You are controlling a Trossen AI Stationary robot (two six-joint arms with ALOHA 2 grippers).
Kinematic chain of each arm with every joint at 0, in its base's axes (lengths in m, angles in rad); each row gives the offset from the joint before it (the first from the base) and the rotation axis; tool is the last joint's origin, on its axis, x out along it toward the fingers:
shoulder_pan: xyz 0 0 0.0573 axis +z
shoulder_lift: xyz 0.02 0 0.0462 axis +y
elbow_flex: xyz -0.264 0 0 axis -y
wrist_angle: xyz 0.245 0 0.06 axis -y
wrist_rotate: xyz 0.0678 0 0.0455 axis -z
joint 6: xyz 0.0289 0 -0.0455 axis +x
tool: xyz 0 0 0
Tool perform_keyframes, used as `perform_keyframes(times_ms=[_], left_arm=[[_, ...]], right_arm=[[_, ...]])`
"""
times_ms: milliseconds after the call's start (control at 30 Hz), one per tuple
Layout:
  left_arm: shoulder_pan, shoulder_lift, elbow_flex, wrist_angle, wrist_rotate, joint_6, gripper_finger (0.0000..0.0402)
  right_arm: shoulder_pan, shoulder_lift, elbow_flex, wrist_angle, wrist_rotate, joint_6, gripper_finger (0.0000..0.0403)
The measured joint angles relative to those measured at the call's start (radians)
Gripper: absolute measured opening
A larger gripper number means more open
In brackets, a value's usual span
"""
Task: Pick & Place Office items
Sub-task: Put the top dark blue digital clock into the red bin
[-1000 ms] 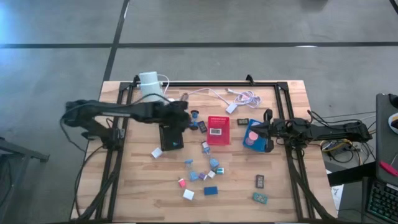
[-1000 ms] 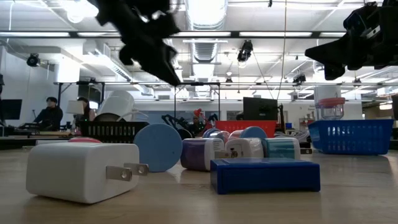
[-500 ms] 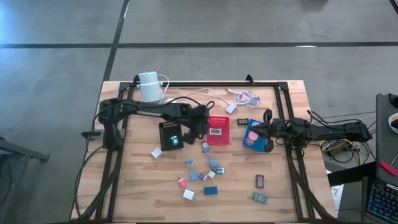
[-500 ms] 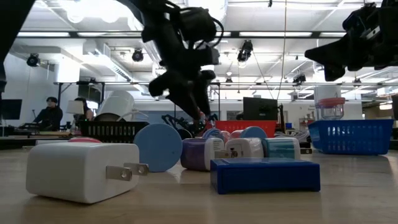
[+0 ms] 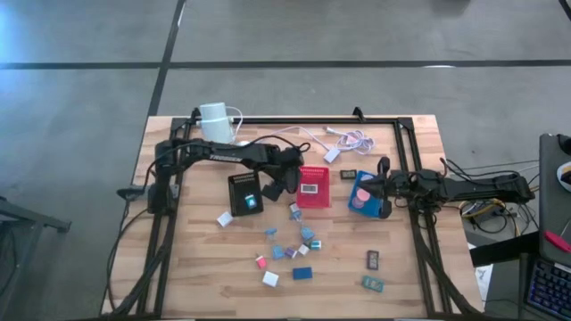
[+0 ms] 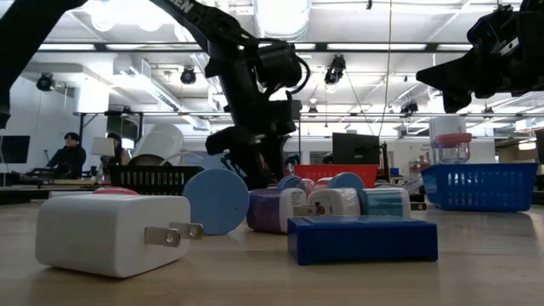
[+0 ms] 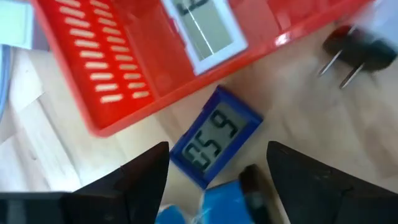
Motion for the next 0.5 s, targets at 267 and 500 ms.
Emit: perform_keyframes(times_ms=[267,500], left_arm=[[0.030,0.006,-0.006,-0.004,0.074,0.071,0.0273],[0.029,0.061,0.035,-0.002,0.075,0.086,0.0273]], right_arm=[[0.000,0.001,0.000,0.001,0.000,0.000,0.0008],[0.000,0.005,0.000,0.001,0.000,0.000,0.0008]])
